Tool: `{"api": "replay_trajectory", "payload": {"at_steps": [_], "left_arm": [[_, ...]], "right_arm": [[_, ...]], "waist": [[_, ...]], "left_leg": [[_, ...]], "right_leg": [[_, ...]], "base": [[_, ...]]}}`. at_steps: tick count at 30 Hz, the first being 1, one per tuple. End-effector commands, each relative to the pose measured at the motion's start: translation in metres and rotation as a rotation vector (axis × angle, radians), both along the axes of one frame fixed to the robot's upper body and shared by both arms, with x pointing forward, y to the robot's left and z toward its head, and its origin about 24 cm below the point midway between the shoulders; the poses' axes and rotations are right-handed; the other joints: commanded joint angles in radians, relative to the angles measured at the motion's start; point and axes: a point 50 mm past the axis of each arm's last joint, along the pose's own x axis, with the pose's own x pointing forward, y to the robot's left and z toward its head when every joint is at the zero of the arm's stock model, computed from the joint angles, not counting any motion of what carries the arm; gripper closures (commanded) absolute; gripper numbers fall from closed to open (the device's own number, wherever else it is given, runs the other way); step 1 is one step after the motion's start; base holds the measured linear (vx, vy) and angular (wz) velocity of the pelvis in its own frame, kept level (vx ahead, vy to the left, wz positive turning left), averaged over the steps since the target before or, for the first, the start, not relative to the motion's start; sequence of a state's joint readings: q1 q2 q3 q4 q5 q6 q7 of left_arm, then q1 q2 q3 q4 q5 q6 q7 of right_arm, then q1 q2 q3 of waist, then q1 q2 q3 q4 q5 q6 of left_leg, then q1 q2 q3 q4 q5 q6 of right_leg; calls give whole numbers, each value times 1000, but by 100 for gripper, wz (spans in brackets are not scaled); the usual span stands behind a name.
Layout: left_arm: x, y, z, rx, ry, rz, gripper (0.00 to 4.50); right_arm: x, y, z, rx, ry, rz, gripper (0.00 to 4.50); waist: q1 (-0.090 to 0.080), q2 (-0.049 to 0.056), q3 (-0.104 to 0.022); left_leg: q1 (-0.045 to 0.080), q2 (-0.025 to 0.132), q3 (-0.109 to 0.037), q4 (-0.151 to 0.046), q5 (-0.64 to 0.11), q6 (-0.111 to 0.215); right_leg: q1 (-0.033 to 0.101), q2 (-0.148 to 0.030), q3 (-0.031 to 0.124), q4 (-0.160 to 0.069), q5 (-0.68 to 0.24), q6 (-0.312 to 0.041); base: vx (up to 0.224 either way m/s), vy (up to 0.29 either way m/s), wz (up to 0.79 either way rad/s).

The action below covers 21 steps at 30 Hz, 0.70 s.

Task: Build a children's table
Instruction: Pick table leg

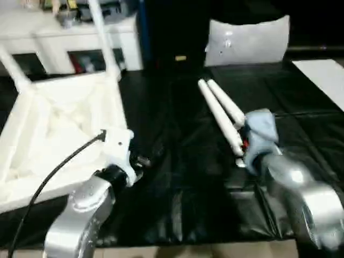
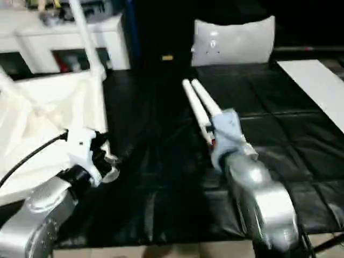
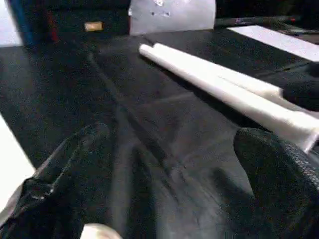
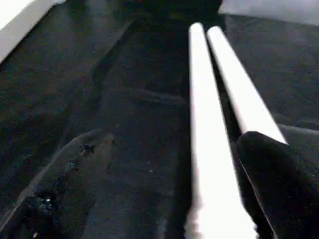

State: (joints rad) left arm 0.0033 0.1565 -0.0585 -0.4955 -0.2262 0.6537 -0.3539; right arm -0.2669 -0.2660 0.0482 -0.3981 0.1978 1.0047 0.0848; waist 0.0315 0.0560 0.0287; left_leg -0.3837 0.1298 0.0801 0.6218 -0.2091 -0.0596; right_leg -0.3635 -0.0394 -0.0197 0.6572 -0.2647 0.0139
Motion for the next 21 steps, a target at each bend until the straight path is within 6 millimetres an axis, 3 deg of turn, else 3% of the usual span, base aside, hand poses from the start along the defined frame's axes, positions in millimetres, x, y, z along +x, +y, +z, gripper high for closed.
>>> {"api": "replay_trajectory", "payload": {"at_steps": [1, 2, 3, 4, 6, 7, 8, 9, 11, 12, 14, 15, 17, 20, 21], "left_arm": [[-3, 0, 4, 12, 5, -77, 6], [-4, 0, 6, 43, 33, -176, 6], [-4, 0, 6, 43, 33, -176, 6], [-5, 0, 7, 59, 43, -219, 6], [-7, 1, 9, 73, 58, -267, 6], [-11, 2, 13, 84, 80, -333, 6], [-12, 3, 15, 84, 87, -356, 6], [-12, 3, 15, 84, 87, -356, 6], [-13, 4, 16, 81, 95, -368, 6], [-13, 4, 16, 81, 95, -368, 6], [-15, 6, 18, 117, 112, -407, 6], [-16, 7, 19, 132, 123, -417, 6], [-17, 8, 19, 143, 142, -433, 6], [-18, 8, 20, 146, 152, -448, 6], [-18, 8, 20, 146, 158, -455, 6]], "right_arm": [[9, -4, -5, -14, 58, -7, 0], [28, -7, -4, -22, 91, 6, 0], [28, -7, -4, -22, 91, 6, 0], [37, -7, -4, -19, 103, 18, 0], [48, -8, -4, -38, 102, 24, 0], [65, -10, -4, -50, 108, 16, 0], [72, -11, -4, -46, 115, 9, 0], [72, -11, -4, -46, 115, 9, 0], [77, -12, -3, -37, 115, -3, 0], [77, -12, -3, -37, 115, -3, 0], [95, -16, -5, -29, 140, -34, 0], [102, -20, -6, -41, 154, -44, 0], [109, -26, -9, -76, 185, -51, 0], [110, -29, -14, -97, 225, -40, 0], [110, -32, -18, -109, 249, -48, 0]], "waist": [[-5, 7, -43], [-5, 11, -39], [-10, 5, -33], [-5, 8, -25], [-11, 1, -20], [-5, 1, -20], [-6, -2, -23], [-6, -3, -23], [-2, -2, -24], [-2, -5, -23], [-2, -8, -28], [-6, -6, -32], [-4, -8, -31], [4, -6, -37], [5, -11, -40]], "left_leg": [[9, 63, -14, -71, -16, -65], [20, 62, -13, -79, -111, -87], [19, 59, -9, -86, -195, -99], [26, 64, 1, -89, -261, -93], [24, 58, 4, -90, -322, -84], [28, 61, 12, -89, -334, -70], [27, 59, 15, -85, -328, -64], [18, 60, 21, -87, -308, -59], [20, 65, 28, -87, -282, -49], [15, 65, 32, -88, -269, -43], [17, 65, 34, -85, -259, -41], [10, 62, 32, -80, -248, -43], [12, 64, 39, -76, -221, -36], [5, 67, 48, -74, -138, -13], [4, 68, 53, -72, -106, -5]], "right_leg": [[63, -71, 31, -69, 258, -117], [50, -69, 31, -72, 148, -150], [45, -67, 32, -79, 33, -169], [33, -72, 40, -94, -62, -172], [29, -80, 41, -97, -179, -187], [22, -85, 46, -110, -246, -180], [17, -89, 44, -107, -275, -196], [20, -88, 42, -108, -273, -199], [14, -85, 41, -106, -234, -203], [18, -84, 42, -106, -224, -198], [14, -85, 41, -102, -212, -205], [18, -89, 37, -95, -202, -230], [12, -84, 37, -93, -155, -245], [22, -79, 35, -83, -14, -264], [26, -77, 34, -80, 49, -266]], "base": [[0, 0, 0], [-64, 54, -5], [-64, 54, -5], [-83, 52, -1], [-80, 41, 1], [-73, 23, 0], [-65, 12, 0], [-65, 12, 0], [0, 0, 0], [0, 0, 0], [0, 0, 0], [0, 0, 0], [0, 0, 0], [0, 0, 0], [0, 0, 0]]}}
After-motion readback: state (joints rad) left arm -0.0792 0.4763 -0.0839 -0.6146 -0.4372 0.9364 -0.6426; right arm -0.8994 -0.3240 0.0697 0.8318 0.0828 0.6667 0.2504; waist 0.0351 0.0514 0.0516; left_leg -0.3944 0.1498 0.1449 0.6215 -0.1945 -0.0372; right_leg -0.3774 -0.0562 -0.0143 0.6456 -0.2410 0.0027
